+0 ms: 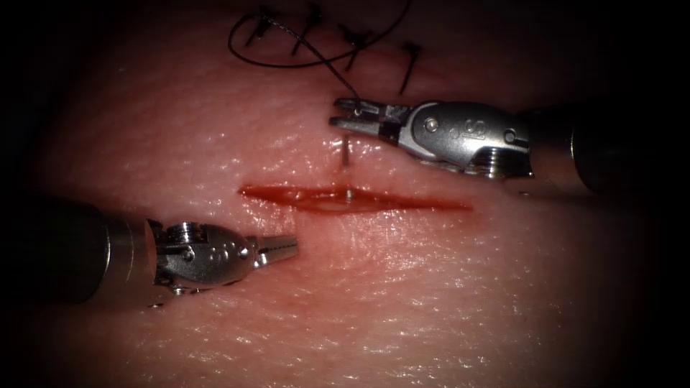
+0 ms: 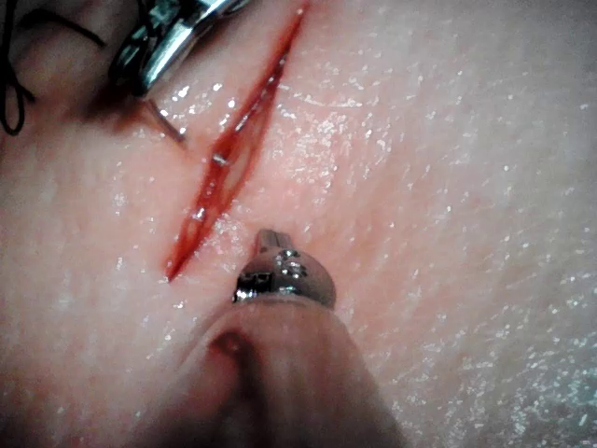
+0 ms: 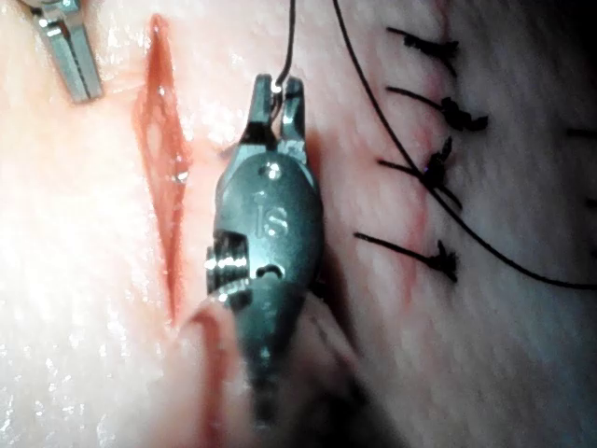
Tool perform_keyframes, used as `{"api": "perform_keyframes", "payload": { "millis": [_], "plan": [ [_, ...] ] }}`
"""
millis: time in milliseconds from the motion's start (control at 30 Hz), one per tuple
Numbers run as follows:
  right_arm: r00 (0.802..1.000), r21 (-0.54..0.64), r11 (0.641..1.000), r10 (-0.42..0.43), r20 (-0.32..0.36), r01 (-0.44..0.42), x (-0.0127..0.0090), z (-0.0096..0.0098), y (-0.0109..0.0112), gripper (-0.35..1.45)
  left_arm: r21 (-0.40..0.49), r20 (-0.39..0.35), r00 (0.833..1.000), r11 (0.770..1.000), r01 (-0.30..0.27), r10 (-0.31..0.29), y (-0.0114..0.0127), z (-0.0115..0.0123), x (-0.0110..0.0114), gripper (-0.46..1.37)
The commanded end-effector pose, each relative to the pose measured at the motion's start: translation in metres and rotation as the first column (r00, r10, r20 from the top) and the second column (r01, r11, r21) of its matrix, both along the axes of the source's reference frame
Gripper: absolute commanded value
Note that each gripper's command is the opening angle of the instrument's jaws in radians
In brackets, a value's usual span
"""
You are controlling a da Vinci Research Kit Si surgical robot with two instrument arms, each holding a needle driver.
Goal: Wound Closure
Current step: Throw is too deep, pull the needle back with the right gripper.
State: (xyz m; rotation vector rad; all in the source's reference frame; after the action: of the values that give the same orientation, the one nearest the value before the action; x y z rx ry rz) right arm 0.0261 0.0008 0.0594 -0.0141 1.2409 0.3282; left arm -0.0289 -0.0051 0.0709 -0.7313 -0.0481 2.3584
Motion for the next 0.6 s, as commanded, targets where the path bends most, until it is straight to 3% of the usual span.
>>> {"api": "perform_keyframes", "payload": {
  "millis": [33,333,600],
  "plan": [
    [1.0,-0.002,1.0,0.006,0.002,-0.006,0.0,0.0001,0.0,-0.35,0.004,0.004,1.0,1.0,-0.003,0.003,0.0,0.0,0.0,-0.45],
    [1.0,-0.057,0.998,-0.018,0.016,0.018,0.0,-0.0001,0.0001,-0.35,0.004,0.004,1.0,1.0,-0.003,0.003,0.0,0.0,0.0,-0.45],
    [0.998,-0.202,0.978,-0.046,0.035,0.052,0.0001,-0.0005,0.0005,-0.35,0.004,0.004,1.0,1.0,-0.003,0.003,0.0,0.0,0.0,-0.45]
  ]
}}
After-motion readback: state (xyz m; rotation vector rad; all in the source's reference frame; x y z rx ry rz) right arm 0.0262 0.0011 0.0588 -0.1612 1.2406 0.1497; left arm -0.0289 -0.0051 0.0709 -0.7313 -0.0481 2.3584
